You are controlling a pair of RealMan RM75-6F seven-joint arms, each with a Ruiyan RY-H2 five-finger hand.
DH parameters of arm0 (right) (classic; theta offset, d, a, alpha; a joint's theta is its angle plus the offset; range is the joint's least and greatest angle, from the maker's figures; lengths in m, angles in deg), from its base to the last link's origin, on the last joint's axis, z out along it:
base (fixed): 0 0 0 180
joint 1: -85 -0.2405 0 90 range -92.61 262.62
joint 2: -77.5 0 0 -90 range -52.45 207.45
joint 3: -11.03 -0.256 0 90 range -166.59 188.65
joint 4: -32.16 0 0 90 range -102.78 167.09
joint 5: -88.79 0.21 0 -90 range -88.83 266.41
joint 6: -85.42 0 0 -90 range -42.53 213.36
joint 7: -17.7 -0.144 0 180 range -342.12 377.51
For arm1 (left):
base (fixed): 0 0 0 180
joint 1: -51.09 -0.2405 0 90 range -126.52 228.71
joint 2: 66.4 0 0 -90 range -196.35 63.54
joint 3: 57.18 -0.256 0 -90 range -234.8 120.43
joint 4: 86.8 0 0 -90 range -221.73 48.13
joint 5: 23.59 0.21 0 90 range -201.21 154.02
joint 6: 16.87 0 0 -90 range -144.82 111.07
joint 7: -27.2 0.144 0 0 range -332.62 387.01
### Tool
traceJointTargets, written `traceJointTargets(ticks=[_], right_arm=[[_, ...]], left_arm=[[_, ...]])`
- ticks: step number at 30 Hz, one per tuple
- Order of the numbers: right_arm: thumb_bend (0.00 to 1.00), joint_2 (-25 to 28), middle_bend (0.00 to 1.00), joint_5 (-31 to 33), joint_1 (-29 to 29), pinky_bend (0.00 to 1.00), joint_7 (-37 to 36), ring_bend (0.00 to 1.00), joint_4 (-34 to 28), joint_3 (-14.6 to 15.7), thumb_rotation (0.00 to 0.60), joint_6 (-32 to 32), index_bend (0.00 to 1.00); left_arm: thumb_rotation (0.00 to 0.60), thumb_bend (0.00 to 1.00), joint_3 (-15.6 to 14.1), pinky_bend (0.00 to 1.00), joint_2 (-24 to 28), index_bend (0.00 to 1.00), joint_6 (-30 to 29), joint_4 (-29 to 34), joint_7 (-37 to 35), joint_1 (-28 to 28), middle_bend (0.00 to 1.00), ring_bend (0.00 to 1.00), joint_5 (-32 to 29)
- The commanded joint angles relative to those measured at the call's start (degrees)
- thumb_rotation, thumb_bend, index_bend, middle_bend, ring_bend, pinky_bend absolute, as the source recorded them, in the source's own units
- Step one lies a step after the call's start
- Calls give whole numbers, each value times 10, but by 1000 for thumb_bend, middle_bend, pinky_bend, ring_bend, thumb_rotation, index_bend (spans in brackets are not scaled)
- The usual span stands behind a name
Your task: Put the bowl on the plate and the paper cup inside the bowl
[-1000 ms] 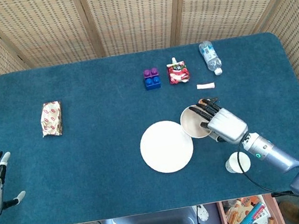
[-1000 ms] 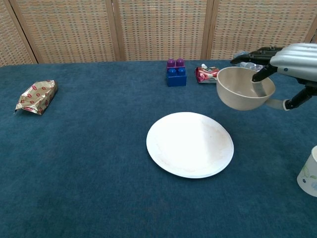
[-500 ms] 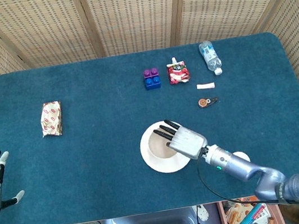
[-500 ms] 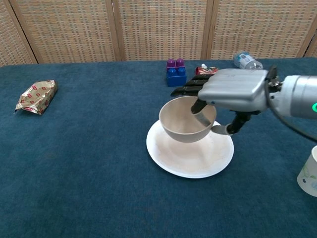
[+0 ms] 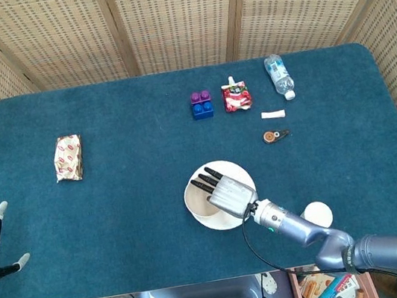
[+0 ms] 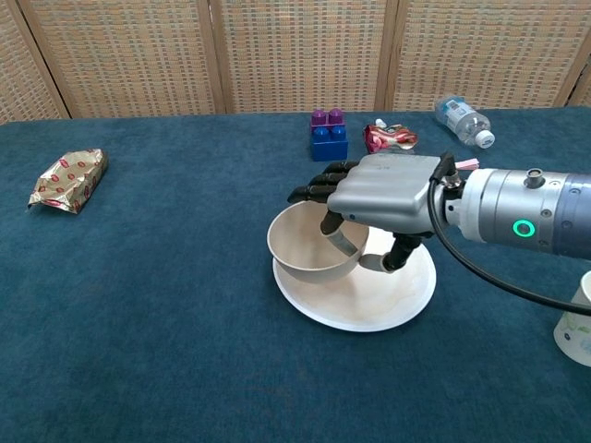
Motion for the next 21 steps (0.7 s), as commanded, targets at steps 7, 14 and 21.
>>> traceJointTargets(ticks=[7,14,21], right_arm=[[434,4,0,-5,-4,0,1,0,8,11,600,5,441],[391,32,0,-11,-3,0,8,0,-12,21,600,13,200],[390,69,0,-24,9,0,28,0,-52,31,600,42,200]], left_arm=[[600,0,-1,0,-1,0,-1,2,4,0,0,0,0],[600,0,-3,0,0,0,0,3,4,1,0,0,0],[600,0,-5,0,2,0,-1,4,0,0,0,0,4]])
